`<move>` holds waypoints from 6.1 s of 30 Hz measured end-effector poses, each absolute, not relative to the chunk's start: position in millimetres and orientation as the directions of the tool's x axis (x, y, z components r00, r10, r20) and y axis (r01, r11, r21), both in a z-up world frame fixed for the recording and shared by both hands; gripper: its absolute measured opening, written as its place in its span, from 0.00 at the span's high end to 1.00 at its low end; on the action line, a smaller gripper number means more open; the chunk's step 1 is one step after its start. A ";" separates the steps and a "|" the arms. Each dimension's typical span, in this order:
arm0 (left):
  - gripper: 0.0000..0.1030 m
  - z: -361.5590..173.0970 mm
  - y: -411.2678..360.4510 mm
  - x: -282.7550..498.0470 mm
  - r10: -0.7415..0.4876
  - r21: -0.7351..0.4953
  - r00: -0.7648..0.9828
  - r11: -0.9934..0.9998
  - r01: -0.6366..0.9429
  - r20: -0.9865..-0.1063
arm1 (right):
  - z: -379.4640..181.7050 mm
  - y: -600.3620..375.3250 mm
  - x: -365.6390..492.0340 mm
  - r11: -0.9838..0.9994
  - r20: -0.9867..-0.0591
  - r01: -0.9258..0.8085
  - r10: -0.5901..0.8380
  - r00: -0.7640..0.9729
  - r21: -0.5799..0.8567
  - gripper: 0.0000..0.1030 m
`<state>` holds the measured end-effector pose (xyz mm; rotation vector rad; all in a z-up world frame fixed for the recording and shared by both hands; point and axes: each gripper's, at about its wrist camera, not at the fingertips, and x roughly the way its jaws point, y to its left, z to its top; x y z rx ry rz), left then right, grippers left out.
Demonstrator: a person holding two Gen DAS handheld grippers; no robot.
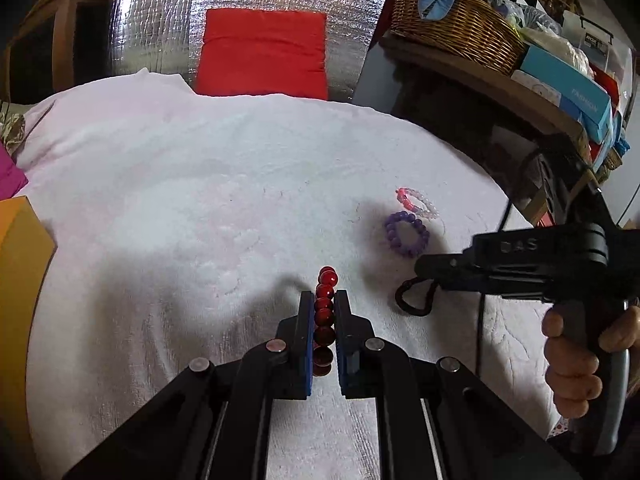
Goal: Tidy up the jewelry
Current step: 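Carry the red bead bracelet with the left tool while the right tool carries the hair tie toward the box, then lower both held items into the orange box and open both tools, then move both tools back over the purple and pink-clear bead bracelets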
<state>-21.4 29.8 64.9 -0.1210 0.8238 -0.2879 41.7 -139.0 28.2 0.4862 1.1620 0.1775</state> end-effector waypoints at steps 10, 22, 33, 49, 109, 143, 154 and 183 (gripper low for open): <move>0.91 72.5 40.1 -26.5 -0.289 -0.225 0.670 0.957 0.183 -0.684 | 34.9 -124.2 42.8 0.910 -0.823 0.068 0.336 0.459 0.409 0.81; 0.91 98.8 61.1 -46.2 -0.291 -0.244 0.726 0.954 0.173 -0.622 | 67.6 -96.6 26.0 0.881 -0.704 -0.096 0.432 0.564 0.464 0.81; 0.91 120.3 90.6 -68.8 -0.168 -0.211 0.763 0.977 0.042 -0.624 | 72.2 -59.1 13.2 0.873 -0.666 -0.186 0.469 0.580 0.452 0.81; 0.91 138.0 170.1 -101.6 0.119 -0.139 0.800 0.960 -0.244 -0.588 | 96.2 19.1 -17.3 0.847 -0.631 -0.345 0.532 0.564 0.405 0.81; 0.39 95.4 306.1 -107.0 0.426 -0.047 0.525 0.742 -0.668 -0.737 | 102.2 244.0 50.7 0.792 -0.720 -0.468 0.581 0.379 0.392 0.67; 0.29 102.2 85.7 -39.6 0.416 0.298 0.737 0.907 -0.297 -0.533 | 75.1 -168.9 17.2 0.867 -0.675 0.040 0.357 0.646 0.497 0.62; 0.29 87.4 52.1 -22.9 0.365 0.293 0.729 0.928 -0.232 -0.579 | 67.6 -192.9 24.8 0.861 -0.697 0.082 0.348 0.628 0.503 0.62; 0.29 64.5 -1.3 -6.2 0.277 0.299 0.717 0.949 -0.100 -0.639 | 67.2 -241.9 23.7 0.862 -0.715 0.130 0.313 0.625 0.490 0.62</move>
